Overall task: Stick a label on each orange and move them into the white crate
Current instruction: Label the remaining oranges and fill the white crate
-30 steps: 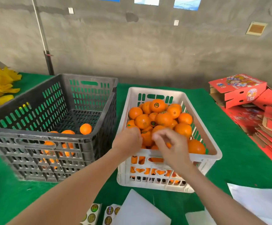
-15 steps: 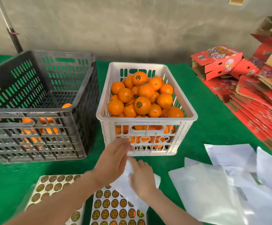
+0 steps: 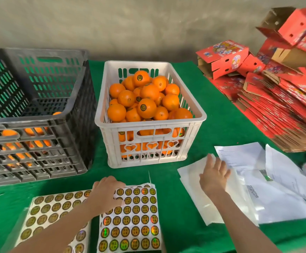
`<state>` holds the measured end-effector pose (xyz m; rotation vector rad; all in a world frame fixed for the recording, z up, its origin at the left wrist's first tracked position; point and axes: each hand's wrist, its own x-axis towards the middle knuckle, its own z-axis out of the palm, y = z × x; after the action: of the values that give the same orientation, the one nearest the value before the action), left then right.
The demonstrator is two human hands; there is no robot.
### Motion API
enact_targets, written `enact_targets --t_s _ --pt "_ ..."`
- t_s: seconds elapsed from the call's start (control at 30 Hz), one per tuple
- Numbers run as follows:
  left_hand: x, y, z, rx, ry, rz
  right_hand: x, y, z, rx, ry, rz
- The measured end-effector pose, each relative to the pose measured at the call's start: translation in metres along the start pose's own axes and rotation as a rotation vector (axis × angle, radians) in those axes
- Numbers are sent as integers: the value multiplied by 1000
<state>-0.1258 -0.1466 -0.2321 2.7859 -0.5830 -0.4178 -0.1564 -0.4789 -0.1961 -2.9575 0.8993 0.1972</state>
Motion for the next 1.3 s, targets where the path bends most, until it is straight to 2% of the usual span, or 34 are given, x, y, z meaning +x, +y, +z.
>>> enact_targets --t_s 0.07,0.13,0.2,0.27,0.37,0.5,0.77,0.9,0.97,1.0,1.07,1.1,1.17,1.3 --pt "0 1 -1 -16 21 36 -14 -14 6 17 132 -170" --pt "0 2 -2 -28 39 55 -34 -35 13 243 203 -396" --pt "0 3 -2 -28 40 67 -57 -61 16 414 42 -579" --pt "1 2 0 -23 45 72 -70 -84 23 327 -175 -673" --pt "0 -1 3 -37 65 78 -72 -106 29 178 -274 -637" --pt "-2 1 1 -137 90 85 -68 -111 29 389 -266 -532" --pt "-5 -4 -30 -603 33 -72 -56 -112 12 538 -356 -671" --pt "-13 -15 -46 -1037 -84 -243 -48 -116 -2 607 -412 -672" --pt "-17 -15 -46 -1176 -112 -305 -51 -119 -5 602 -336 -704" --pt "-18 -12 -45 -1202 -88 -329 -55 -121 -5 586 -222 -741" --pt "-17 -6 -44 -1244 -55 -356 -67 -128 -4 619 13 -894" --pt "-16 -3 -45 -1274 -77 -347 -74 -133 -4 653 47 -991" --pt "-14 1 -49 -1327 -164 -314 -85 -140 -3 674 3 -1119" --pt "-12 -3 -53 -1390 -312 -346 -85 -140 -6 747 -85 -1152"
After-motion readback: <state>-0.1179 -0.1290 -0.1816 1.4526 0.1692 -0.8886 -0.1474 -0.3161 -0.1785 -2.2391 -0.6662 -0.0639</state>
